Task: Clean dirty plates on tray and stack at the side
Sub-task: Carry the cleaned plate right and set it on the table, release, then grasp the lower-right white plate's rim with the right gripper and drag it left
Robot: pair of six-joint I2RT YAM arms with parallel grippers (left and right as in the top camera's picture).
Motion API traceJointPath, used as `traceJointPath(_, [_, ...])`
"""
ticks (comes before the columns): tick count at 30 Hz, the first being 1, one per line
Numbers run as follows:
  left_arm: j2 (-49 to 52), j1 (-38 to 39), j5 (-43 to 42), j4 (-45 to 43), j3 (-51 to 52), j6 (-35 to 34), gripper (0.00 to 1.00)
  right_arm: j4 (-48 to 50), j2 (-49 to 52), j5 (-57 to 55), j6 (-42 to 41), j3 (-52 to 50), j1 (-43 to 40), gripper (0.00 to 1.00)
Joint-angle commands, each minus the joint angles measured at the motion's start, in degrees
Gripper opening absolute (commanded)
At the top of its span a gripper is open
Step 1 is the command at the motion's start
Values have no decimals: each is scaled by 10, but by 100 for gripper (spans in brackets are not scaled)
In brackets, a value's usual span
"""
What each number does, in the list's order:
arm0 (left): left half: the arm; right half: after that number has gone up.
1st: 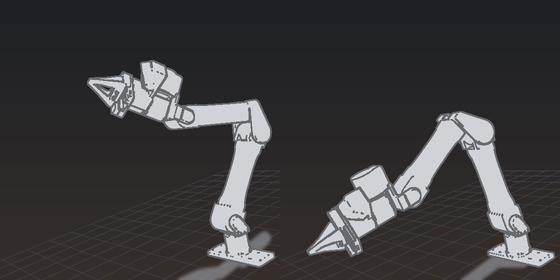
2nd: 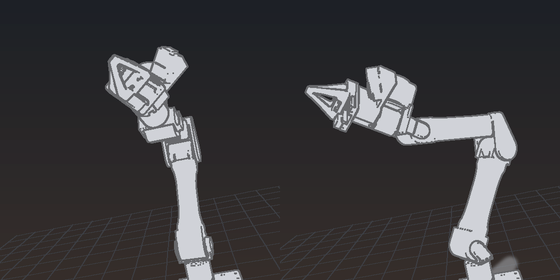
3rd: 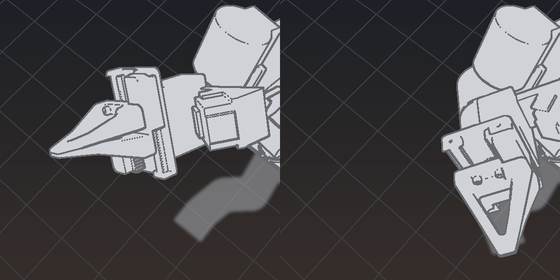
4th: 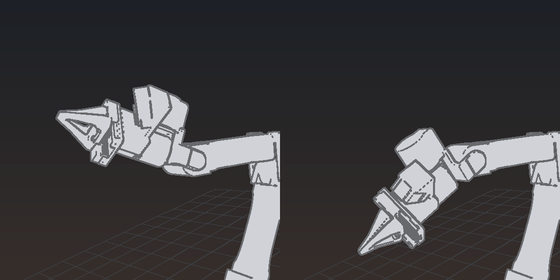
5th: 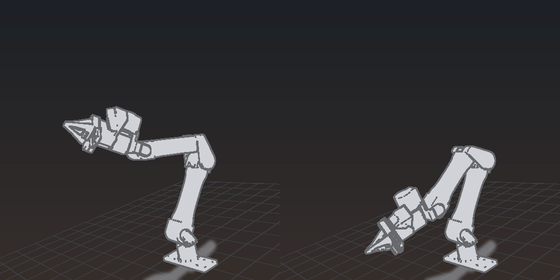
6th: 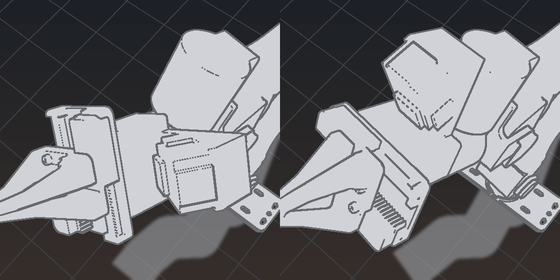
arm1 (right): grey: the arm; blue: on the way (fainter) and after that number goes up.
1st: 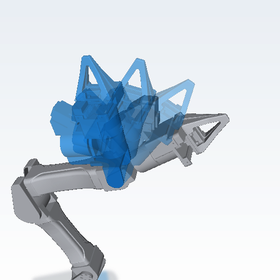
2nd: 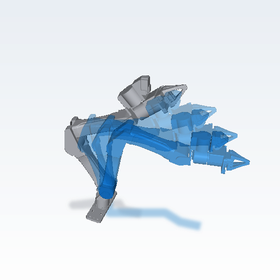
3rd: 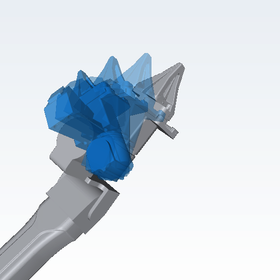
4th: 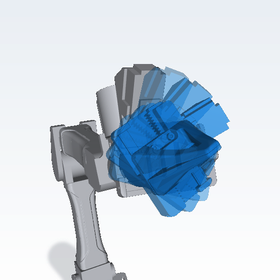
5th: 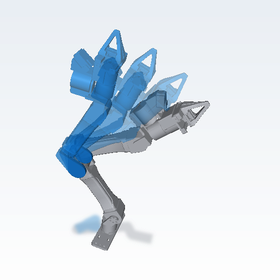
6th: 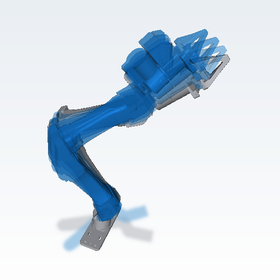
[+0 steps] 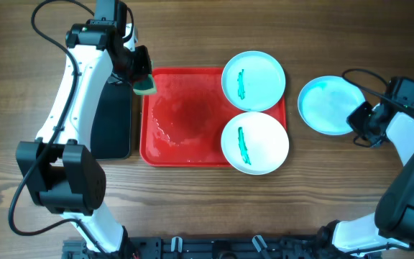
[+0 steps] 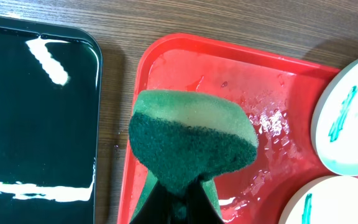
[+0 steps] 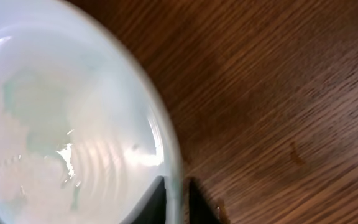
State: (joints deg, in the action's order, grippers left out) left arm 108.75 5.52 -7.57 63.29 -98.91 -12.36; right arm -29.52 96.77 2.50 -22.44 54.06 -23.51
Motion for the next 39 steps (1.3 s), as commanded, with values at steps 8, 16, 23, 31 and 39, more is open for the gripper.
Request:
traceJointPath(8, [-2, 0, -7, 2, -3, -5, 4, -206, -38, 119, 86, 129, 30, 30])
traceJointPath(16, [-2, 0, -7, 4, -3, -5, 4, -269, -63, 168, 104, 116, 177, 31])
traceJointPath(23, [-2, 0, -7, 4, -3, -5, 4, -243, -62, 97, 57, 39, 276, 31])
traceJointPath(31, [-2, 0, -7, 4, -3, -5, 4, -187, -62, 97, 44, -23, 286, 30])
traceJointPath(39, [-2, 0, -7, 8, -3, -5, 4, -142, -62, 98, 44, -41, 286, 27])
